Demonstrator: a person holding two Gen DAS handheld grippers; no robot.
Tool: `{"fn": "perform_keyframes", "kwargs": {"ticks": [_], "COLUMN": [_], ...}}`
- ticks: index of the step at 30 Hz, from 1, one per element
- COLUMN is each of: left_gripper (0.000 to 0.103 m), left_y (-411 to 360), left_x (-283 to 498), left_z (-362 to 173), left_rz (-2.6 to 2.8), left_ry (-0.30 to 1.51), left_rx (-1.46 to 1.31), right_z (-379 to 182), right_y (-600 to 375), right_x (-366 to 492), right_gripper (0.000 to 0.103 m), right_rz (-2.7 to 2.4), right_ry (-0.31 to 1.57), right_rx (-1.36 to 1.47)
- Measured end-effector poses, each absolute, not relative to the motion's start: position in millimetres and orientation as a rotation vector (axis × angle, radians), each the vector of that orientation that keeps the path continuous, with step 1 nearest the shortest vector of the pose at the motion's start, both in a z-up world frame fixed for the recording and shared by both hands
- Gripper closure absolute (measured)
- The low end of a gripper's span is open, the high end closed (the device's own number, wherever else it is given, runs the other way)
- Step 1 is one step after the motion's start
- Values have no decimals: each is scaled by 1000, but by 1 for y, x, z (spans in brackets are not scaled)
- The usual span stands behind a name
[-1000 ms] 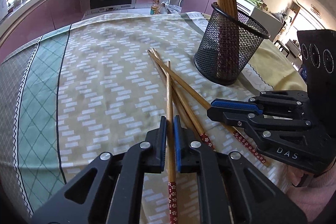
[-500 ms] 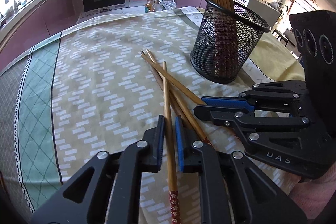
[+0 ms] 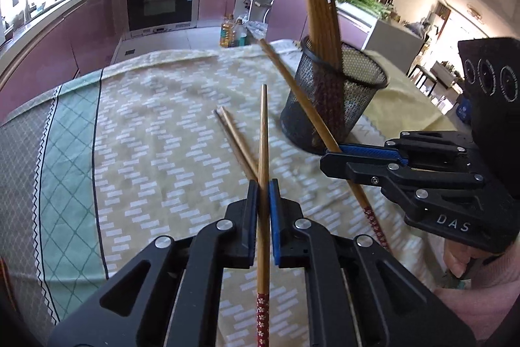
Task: Organize utensils
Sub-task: 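Lift both held chopsticks upright above the mesh cup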
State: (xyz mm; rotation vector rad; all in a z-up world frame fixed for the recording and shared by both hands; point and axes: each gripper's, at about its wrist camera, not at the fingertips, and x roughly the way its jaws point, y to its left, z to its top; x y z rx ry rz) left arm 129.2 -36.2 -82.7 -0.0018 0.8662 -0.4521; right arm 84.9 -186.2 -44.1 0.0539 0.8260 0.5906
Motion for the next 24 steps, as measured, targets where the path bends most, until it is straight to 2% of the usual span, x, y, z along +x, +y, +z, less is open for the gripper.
{"fn": "perform_keyframes", "kwargs": {"ticks": [13, 24], "left_gripper": [95, 95], "left_y": [-29, -25], "left_x": [108, 102], "left_z": [-26, -2], "left_rz": [-534, -570], "left_ry": [745, 690], "left_rx": [-51, -80], "right_z": [-4, 7], "right_y": [-214, -229], "right_x": [72, 73], "right_gripper": [97, 97], "right_rz": [564, 555], "right_ry": [691, 649], "right_rx": [95, 117]}}
